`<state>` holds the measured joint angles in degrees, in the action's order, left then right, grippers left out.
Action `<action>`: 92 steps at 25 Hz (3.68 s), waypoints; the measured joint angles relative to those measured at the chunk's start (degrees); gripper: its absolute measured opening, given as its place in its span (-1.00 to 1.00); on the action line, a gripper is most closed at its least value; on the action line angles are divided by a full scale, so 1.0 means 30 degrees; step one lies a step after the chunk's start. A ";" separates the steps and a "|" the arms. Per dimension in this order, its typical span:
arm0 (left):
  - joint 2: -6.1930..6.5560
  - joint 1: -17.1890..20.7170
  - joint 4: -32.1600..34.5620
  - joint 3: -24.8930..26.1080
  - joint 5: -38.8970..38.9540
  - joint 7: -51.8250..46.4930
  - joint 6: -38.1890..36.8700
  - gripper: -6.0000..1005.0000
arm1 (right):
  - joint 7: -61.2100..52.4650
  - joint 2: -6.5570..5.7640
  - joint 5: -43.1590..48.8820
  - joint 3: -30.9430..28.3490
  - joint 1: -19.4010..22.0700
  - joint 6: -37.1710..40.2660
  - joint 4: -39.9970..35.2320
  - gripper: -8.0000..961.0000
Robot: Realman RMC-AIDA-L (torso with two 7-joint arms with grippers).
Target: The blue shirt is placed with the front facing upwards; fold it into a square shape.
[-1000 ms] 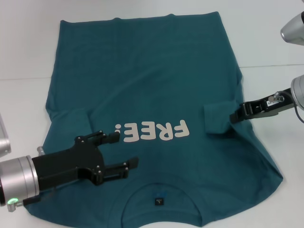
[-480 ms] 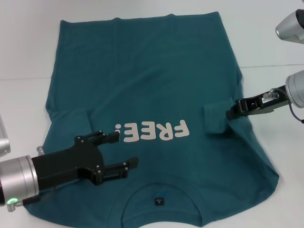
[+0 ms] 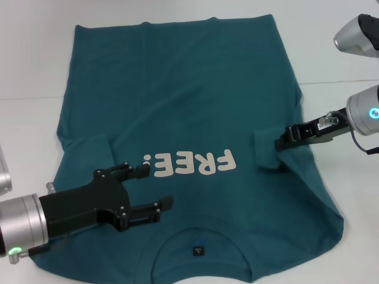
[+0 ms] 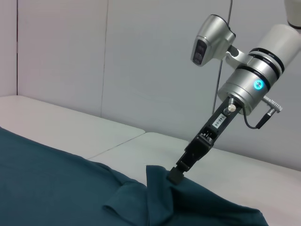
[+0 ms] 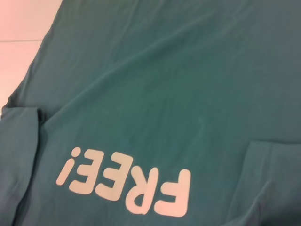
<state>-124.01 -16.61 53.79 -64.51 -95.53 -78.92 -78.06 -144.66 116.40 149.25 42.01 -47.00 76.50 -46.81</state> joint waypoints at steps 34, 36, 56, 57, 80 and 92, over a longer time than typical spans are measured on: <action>-0.0024 0.0568 0.0063 0.3451 0.0973 -0.0066 -0.2275 0.67 | 0.0661 -0.0874 -0.5604 0.0851 0.0972 0.0494 0.1383 0.57; -0.0011 0.0663 0.0059 0.3497 0.1067 -0.0067 -0.2281 0.67 | 0.0633 -0.0872 -0.5239 0.0941 0.1055 0.0071 0.1417 0.57; -0.0030 0.0660 -0.0183 0.3546 0.1238 0.0059 -0.2121 0.66 | -0.0894 0.0032 -0.1362 0.3106 -0.0699 -0.2983 0.1659 0.55; -0.0031 0.0676 -0.0185 0.3542 0.1238 0.0060 -0.2124 0.66 | -0.0920 0.0034 -0.1380 0.3120 -0.0619 -0.2963 0.1660 0.55; 0.0001 0.0586 -0.0176 0.3537 0.1162 0.0055 -0.2140 0.66 | -0.0749 0.0583 -0.1265 0.4997 -0.0351 -0.1904 0.1088 -0.17; 0.0000 0.0622 -0.0200 0.3545 0.1082 0.0057 -0.2104 0.66 | -0.0824 0.0933 -0.1327 0.4778 0.0219 -0.1108 -0.0426 -0.87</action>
<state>-124.01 -14.75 53.19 -53.87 -92.29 -78.75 -84.37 -147.13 119.20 145.27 56.35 -46.34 73.17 -48.09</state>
